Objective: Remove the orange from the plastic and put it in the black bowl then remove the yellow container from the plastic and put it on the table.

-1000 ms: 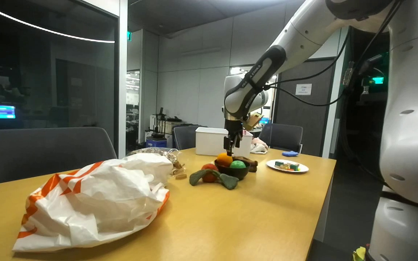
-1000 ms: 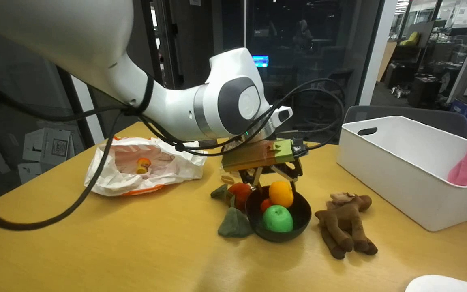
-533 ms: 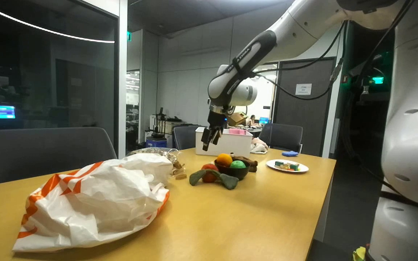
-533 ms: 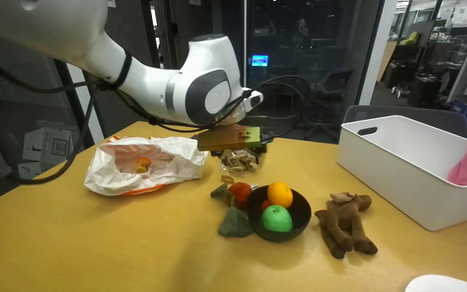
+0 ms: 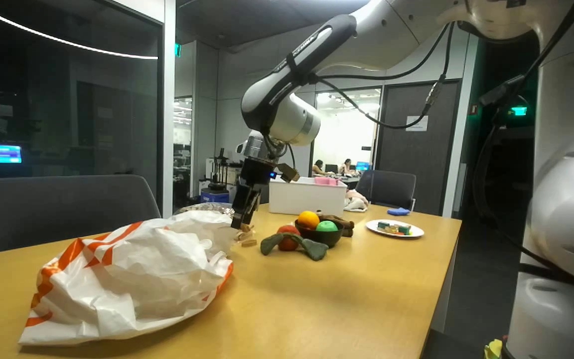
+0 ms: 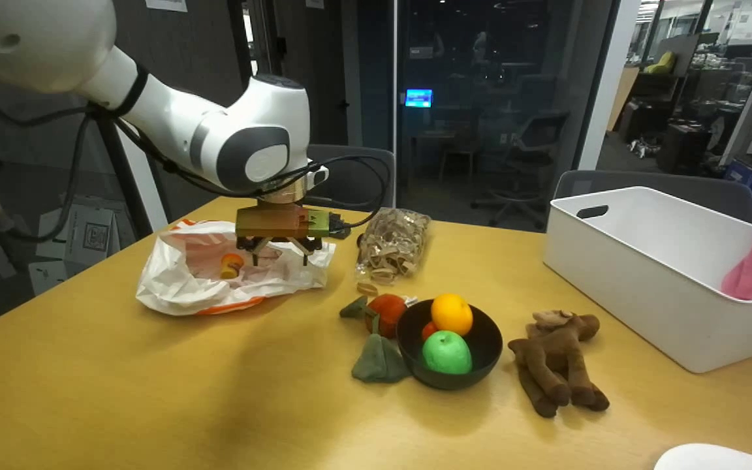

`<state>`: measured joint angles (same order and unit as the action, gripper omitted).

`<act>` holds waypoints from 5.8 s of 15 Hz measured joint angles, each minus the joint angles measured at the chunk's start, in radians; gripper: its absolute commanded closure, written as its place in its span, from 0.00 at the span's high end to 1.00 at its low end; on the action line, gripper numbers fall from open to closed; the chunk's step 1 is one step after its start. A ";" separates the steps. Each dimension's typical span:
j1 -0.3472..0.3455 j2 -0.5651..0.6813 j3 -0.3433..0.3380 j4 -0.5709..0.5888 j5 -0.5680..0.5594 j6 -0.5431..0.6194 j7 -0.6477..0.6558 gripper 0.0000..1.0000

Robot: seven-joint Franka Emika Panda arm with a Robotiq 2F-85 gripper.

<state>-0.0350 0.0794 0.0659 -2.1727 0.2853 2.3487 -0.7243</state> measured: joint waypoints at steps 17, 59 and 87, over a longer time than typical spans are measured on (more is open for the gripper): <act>0.065 0.155 0.103 0.127 -0.036 -0.173 -0.634 1.00; 0.122 0.373 0.216 0.249 -0.136 -0.031 -0.946 0.75; 0.317 0.367 0.193 0.440 -0.450 -0.465 -0.428 0.75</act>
<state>0.2819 0.4462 0.2594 -1.7328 -0.1643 1.8841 -1.1525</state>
